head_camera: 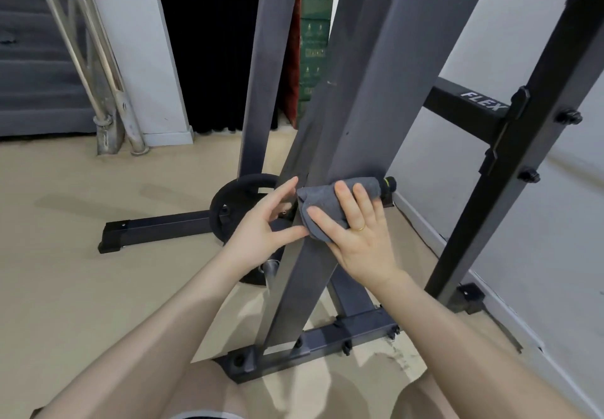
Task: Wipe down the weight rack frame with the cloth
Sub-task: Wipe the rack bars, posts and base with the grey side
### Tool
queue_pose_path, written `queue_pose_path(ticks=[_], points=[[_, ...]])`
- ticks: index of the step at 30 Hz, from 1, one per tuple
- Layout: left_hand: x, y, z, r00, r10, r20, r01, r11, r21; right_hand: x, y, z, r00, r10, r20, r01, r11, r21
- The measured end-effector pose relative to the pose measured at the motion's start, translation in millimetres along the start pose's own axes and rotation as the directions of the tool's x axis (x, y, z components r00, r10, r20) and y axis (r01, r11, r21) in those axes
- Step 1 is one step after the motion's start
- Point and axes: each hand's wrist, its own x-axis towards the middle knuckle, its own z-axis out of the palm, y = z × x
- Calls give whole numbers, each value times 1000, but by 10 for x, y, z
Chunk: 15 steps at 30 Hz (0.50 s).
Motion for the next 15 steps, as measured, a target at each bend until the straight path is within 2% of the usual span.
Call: queue_pose_path(ticks=[4, 9, 11, 13, 15], points=[[-133, -200, 81, 999, -40, 30, 41, 999, -8, 178, 48, -241, 997, -26, 69, 25, 1000, 10], [-162, -252, 157, 999, -45, 1, 45, 999, -13, 214, 1, -127, 995, 93, -26, -92, 995, 30], [-175, -275, 169, 999, -37, 10, 37, 999, -32, -155, -133, 25, 998, 53, 22, -54, 998, 26], [-191, -286, 197, 999, -32, 19, 33, 997, -70, -483, -260, 90, 991, -21, 131, 18, 1000, 26], [-198, -295, 211, 1000, -21, 12, 21, 996, -81, -476, -269, 47, 987, -63, 149, 64, 998, 1]])
